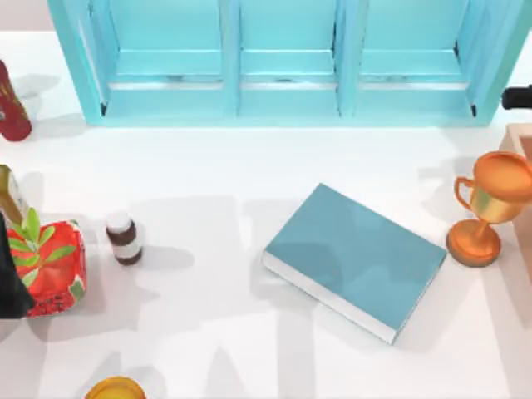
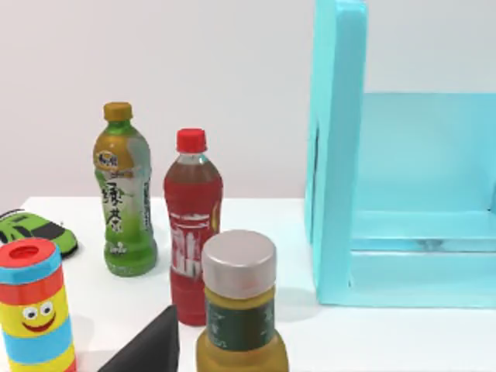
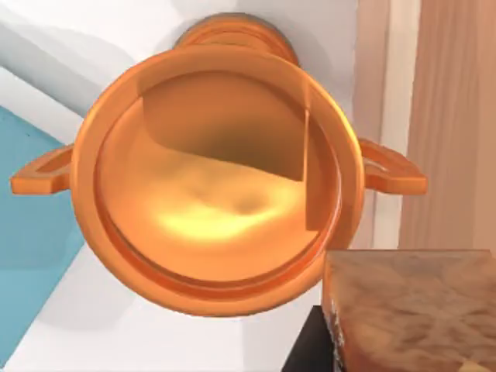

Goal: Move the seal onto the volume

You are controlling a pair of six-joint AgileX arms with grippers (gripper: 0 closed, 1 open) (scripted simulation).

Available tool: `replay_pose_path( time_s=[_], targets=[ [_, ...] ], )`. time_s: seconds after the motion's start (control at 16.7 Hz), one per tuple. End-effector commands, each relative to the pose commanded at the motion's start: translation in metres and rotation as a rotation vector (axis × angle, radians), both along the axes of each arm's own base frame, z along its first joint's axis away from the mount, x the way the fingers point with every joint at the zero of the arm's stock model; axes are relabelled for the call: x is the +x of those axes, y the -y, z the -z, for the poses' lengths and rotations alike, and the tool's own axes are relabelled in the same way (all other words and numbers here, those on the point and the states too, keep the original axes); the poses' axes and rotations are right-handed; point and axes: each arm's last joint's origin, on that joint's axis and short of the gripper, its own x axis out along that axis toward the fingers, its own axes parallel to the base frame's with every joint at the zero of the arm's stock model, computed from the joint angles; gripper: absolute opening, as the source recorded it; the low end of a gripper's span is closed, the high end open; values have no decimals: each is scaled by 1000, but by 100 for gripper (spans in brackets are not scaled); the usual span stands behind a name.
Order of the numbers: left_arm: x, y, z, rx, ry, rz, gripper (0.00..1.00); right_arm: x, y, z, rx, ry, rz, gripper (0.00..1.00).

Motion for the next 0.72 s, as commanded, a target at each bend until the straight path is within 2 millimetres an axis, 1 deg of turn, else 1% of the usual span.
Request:
replay_pose_path(
  time_s=[0.12,0.36,0.48,0.6,0.72],
  targets=[
    [0,0,0,0,0,0,100,-1,-5,0,-4,-16,-10,0],
    [0,0,0,0,0,0,100,-2,-4,0,-2,-14,-5,0],
    [0,0,0,0,0,0,100,-1,-9,-6,3,21,-5,0],
    [0,0,0,0,0,0,100,-1,-27,-22,21,121,-3,0],
    [0,0,0,0,0,0,100,-1,-54,-33,51,217,4,0]
  ],
)
